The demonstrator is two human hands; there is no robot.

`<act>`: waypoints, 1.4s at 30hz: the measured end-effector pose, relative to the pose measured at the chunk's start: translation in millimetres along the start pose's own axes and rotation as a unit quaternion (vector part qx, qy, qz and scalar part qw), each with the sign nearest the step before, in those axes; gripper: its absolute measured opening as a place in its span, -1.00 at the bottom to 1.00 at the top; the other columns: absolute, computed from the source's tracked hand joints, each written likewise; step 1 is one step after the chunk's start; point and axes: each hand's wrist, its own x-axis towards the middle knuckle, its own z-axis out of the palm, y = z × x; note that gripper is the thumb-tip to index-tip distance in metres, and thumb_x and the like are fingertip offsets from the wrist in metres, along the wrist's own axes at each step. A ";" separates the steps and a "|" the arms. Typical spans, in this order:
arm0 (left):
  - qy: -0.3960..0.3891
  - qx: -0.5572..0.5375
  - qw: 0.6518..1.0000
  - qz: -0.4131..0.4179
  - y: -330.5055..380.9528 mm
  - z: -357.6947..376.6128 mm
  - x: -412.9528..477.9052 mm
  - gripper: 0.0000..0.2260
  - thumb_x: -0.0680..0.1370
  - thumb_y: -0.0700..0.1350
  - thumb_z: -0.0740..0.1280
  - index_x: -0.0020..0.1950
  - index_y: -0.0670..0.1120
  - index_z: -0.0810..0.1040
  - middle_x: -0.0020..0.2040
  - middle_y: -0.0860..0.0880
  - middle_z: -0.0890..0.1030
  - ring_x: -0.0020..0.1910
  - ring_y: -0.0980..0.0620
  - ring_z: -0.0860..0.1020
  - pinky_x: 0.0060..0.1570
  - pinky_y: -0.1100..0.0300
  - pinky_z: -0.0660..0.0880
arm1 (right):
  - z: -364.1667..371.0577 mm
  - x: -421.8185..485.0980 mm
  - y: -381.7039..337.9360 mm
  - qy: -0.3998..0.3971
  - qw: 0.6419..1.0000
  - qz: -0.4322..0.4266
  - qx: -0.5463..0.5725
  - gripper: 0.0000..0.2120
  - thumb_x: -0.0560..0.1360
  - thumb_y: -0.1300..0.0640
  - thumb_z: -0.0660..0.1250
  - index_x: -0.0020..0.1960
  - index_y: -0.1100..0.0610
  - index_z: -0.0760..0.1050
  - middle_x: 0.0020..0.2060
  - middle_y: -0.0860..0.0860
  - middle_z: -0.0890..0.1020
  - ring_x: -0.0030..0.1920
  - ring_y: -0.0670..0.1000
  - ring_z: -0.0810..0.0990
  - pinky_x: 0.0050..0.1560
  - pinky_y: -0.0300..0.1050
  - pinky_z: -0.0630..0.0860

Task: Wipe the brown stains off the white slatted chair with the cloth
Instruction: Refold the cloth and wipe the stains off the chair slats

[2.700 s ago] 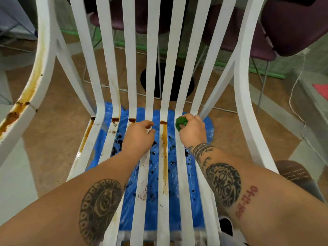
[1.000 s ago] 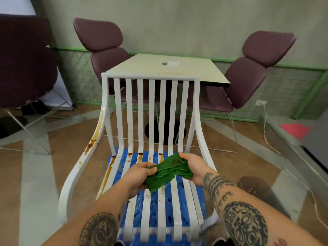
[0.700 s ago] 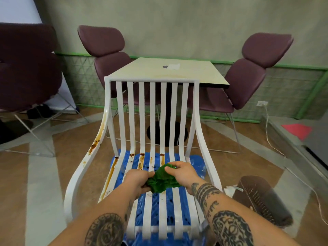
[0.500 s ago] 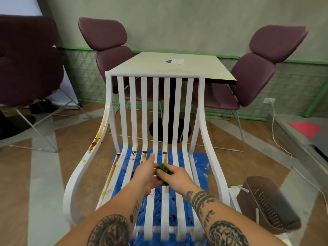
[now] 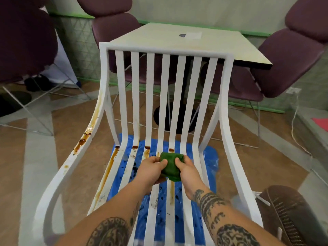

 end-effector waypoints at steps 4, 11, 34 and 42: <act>-0.011 0.031 0.999 0.009 -3.3 9.9 33.5 -0.84 0.59 -0.06 0.42 0.16 -0.02 0.59 0.03 -0.09 0.71 -0.04 -0.06 0.71 -0.08 0.03 0.69 | -9.6 29.8 11.4 0.014 1.000 -0.002 0.004 -0.79 0.62 0.08 0.34 0.24 -0.02 0.46 0.15 0.05 0.61 0.11 0.09 0.64 -0.10 -0.07 0.66; 0.083 0.119 0.988 0.061 -0.7 -2.9 111.9 -0.74 0.64 -0.04 0.32 0.33 0.04 0.57 0.09 0.02 0.65 -0.07 -0.03 0.66 -0.07 -0.01 0.66 | -21.3 132.9 7.5 0.138 0.987 -0.026 -0.073 -0.89 0.62 0.12 0.33 0.14 0.03 0.47 0.10 0.10 0.62 0.06 0.14 0.65 0.10 0.16 0.64; 0.038 0.584 0.804 0.102 -0.6 -16.7 197.0 -0.37 0.56 -0.29 0.16 0.55 0.24 0.32 0.36 -0.08 0.57 -0.32 -0.04 0.51 -0.47 0.18 0.43 | -26.0 224.0 6.0 0.083 0.869 -0.001 -0.488 -0.73 0.50 -0.08 0.39 -0.13 0.14 0.53 -0.22 0.09 0.62 -0.23 0.12 0.62 -0.19 0.03 0.65; 0.038 0.595 0.799 0.076 -4.7 -13.0 197.5 -0.38 0.60 -0.25 0.18 0.60 0.21 0.23 0.34 -0.12 0.56 -0.21 -0.08 0.58 -0.47 0.18 0.41 | -22.7 213.3 0.7 0.053 0.819 0.018 -0.571 -0.74 0.52 0.01 0.34 -0.19 0.15 0.38 -0.40 0.04 0.41 -0.43 0.04 0.40 -0.48 -0.16 0.28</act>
